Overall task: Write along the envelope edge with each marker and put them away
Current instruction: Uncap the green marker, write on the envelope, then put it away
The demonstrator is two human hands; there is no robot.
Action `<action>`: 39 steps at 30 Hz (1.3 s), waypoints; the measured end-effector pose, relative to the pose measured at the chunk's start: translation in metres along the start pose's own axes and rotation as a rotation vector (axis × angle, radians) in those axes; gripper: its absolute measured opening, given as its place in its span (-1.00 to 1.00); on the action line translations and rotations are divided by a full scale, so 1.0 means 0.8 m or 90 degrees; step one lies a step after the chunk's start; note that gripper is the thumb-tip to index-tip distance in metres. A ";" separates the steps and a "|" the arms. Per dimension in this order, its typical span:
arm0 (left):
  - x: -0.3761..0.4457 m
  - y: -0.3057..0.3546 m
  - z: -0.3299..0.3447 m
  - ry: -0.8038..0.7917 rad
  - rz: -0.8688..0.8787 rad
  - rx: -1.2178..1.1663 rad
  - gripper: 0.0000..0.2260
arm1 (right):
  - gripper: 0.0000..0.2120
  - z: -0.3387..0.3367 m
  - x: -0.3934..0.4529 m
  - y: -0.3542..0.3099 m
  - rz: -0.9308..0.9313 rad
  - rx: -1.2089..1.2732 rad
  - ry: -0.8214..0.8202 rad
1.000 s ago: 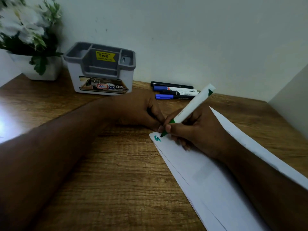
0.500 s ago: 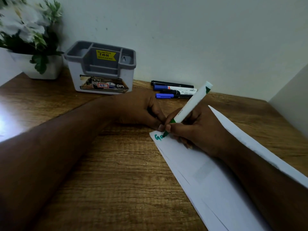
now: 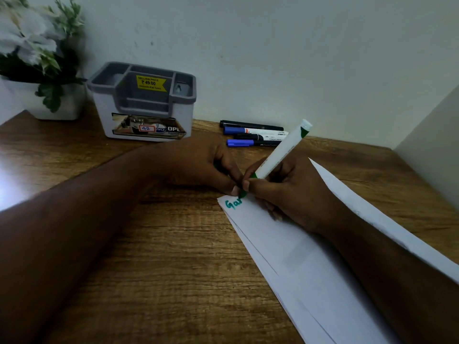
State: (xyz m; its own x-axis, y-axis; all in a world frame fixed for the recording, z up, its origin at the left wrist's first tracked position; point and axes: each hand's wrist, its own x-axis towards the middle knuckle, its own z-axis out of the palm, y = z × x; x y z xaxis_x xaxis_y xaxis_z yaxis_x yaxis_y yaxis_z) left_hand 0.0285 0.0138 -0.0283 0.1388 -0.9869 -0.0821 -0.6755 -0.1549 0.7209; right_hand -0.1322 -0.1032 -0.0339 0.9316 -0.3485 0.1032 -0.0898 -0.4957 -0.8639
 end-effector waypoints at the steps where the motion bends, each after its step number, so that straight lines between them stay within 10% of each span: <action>1: 0.000 0.001 0.000 -0.002 0.000 0.003 -0.82 | -0.91 0.000 0.000 0.000 0.001 -0.004 -0.002; 20: 0.000 -0.001 -0.001 0.006 -0.023 0.016 -0.70 | -0.87 0.002 -0.002 -0.001 0.031 0.020 0.079; 26: -0.002 0.003 -0.002 0.025 0.004 0.047 -0.63 | -0.81 0.009 -0.010 -0.009 -0.075 -0.081 -0.035; 39: 0.001 -0.004 -0.003 0.028 -0.020 0.047 -0.61 | -0.89 0.003 -0.001 0.000 0.046 0.060 0.111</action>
State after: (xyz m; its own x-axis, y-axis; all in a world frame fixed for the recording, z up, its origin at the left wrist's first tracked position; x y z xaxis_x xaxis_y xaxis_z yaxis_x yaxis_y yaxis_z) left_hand 0.0321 0.0135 -0.0289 0.1912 -0.9789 -0.0714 -0.7215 -0.1895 0.6660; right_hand -0.1318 -0.1013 -0.0353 0.8479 -0.5172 0.1161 -0.1133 -0.3909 -0.9134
